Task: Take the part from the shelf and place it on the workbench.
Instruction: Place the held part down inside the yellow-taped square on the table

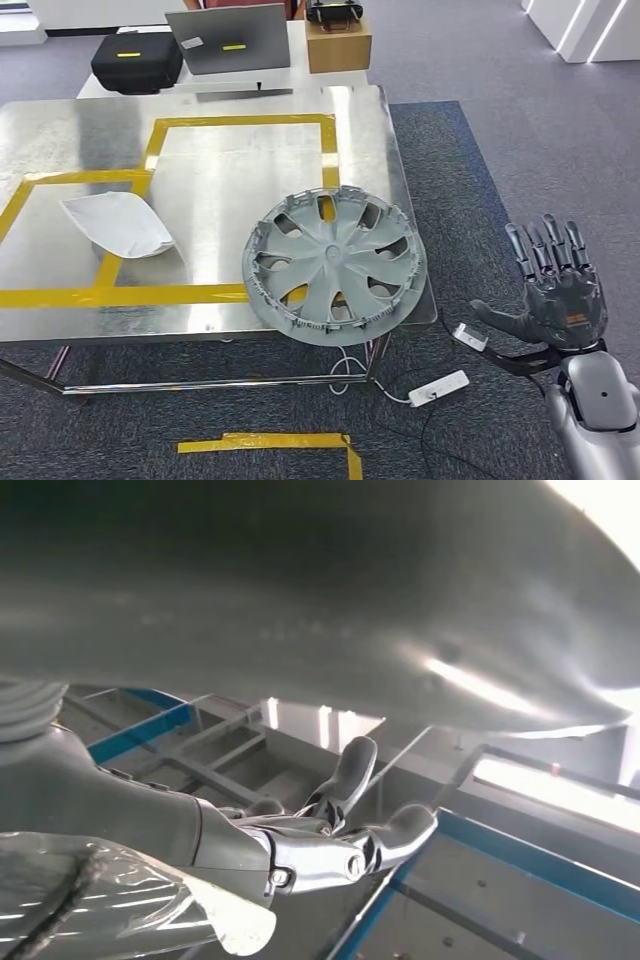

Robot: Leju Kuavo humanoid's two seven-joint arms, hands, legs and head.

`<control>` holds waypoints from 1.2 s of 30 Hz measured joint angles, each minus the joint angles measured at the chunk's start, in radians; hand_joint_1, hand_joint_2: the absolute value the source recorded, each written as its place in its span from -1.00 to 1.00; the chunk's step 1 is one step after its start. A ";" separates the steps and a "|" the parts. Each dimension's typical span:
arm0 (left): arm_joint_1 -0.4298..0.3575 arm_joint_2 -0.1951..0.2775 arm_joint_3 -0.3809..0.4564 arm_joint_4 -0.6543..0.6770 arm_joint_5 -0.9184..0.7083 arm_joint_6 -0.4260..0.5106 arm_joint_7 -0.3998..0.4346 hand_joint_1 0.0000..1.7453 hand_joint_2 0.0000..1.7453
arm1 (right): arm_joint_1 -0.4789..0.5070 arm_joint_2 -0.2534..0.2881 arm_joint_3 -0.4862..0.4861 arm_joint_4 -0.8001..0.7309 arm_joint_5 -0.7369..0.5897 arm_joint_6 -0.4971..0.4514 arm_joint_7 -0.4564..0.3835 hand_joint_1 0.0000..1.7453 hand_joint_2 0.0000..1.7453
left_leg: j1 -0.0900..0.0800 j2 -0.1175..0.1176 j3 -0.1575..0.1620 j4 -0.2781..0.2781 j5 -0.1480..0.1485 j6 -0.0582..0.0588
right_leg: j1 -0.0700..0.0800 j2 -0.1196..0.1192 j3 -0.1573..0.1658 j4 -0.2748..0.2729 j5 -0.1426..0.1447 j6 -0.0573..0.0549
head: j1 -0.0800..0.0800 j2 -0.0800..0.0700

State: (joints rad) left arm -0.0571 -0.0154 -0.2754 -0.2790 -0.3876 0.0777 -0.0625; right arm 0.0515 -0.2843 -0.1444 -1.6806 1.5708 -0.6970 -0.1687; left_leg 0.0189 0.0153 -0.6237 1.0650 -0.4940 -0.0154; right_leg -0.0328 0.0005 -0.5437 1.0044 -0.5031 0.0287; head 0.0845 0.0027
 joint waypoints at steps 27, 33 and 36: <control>-0.001 -0.008 0.004 0.000 0.000 0.021 0.010 -1.00 -1.00 | -0.005 -0.117 0.261 0.097 -0.003 0.031 0.626 -1.00 -1.00 | -0.031 -0.003 -0.001 -0.069 0.097 0.051 | 0.029 -0.006 0.104 -0.058 -0.046 0.012 | -0.002 0.000; 0.025 -0.020 0.030 0.000 0.025 0.071 0.005 -1.00 -1.00 | 0.153 0.111 0.161 0.159 -0.380 0.103 0.317 -1.00 -1.00 | -0.019 -0.012 -0.051 0.118 -0.074 0.017 | 0.025 -0.015 0.066 -0.069 0.007 -0.026 | -0.010 0.000; 0.041 -0.033 0.048 0.000 0.031 0.096 0.007 -1.00 -1.00 | 0.226 0.220 0.072 0.252 -0.506 0.118 0.189 -1.00 -1.00 | -0.009 -0.012 -0.036 0.205 -0.089 0.005 | 0.022 -0.017 0.021 -0.050 0.027 -0.023 | -0.010 0.000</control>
State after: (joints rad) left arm -0.0164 -0.0487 -0.2274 -0.2785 -0.3564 0.1736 -0.0553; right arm 0.2779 -0.0640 -0.0725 -1.4284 1.0652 -0.5791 0.0207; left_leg 0.0100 0.0036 -0.6596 1.2700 -0.5834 -0.0108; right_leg -0.0106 -0.0169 -0.5229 0.9548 -0.4766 0.0058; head 0.0743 0.0027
